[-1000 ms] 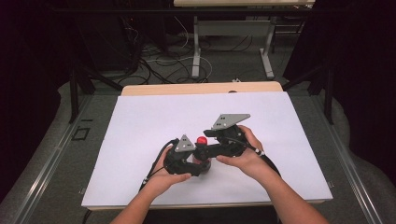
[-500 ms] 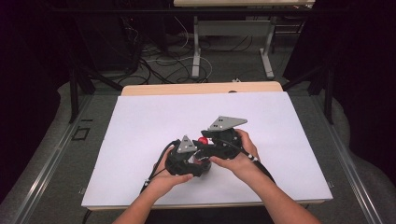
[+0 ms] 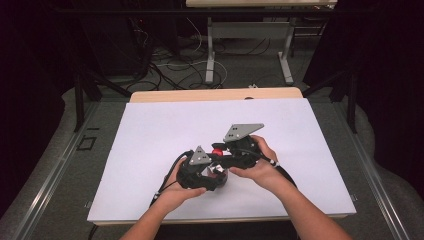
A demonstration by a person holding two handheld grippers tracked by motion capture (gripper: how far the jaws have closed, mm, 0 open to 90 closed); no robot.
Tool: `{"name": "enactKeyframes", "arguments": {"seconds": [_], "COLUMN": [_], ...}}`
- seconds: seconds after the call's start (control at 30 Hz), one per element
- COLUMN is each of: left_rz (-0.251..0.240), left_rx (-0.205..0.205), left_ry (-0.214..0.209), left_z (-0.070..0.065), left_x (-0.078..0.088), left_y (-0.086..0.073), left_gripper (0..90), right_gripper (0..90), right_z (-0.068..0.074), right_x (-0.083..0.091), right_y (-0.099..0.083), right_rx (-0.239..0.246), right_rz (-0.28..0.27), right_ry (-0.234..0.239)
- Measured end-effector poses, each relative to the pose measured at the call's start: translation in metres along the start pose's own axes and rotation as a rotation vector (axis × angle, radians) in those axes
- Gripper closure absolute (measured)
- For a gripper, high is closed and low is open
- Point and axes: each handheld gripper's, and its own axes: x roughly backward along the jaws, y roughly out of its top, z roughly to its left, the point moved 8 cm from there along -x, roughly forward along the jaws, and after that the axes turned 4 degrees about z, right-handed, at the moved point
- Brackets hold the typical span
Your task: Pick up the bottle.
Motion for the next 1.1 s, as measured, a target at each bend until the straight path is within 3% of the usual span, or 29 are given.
{"name": "enactKeyframes", "arguments": {"seconds": [0.1, 0.13, 0.27, 0.4, 0.5, 0.77, 0.87, 1.1], "left_rz": [-0.003, 0.006, 0.01, -0.018, -0.009, -0.005, -0.001, -0.008], "left_rx": [-0.018, -0.02, -0.019, -0.006, 0.008, 0.031, 0.032, 0.028], "left_ry": [-0.002, -0.023, -0.026, 0.002, 0.011, 0.038, 0.04, 0.033], "left_z": [-0.003, -0.005, -0.006, -0.002, 0.001, 0.006, 0.006, 0.002], "left_x": [0.0, 0.0, 0.0, 0.0, 0.001, 0.003, 0.002, 0.001], "left_y": [0.0, 0.0, 0.0, 0.002, 0.001, 0.0, 0.0, 0.001], "left_gripper": [30.2, 30.2, 30.2, 30.2, 30.2, 30.2, 30.2, 30.2], "right_gripper": [60.9, 60.9, 60.7, 51.1, 45.6, 51.2, 51.2, 52.4], "right_z": [0.0, 0.001, -0.001, 0.001, 0.001, 0.002, 0.006, 0.008], "right_x": [0.002, 0.003, 0.005, 0.004, 0.002, 0.005, 0.002, -0.006], "right_y": [-0.001, -0.001, -0.003, -0.001, 0.0, -0.004, -0.004, 0.0], "right_rx": [0.065, 0.095, 0.142, 0.09, 0.073, -0.003, 0.004, 0.023], "right_rz": [0.012, 0.024, 0.031, 0.0, -0.013, -0.048, -0.066, -0.072], "right_ry": [0.083, 0.112, 0.171, 0.138, 0.051, -0.11, -0.089, -0.092]}}
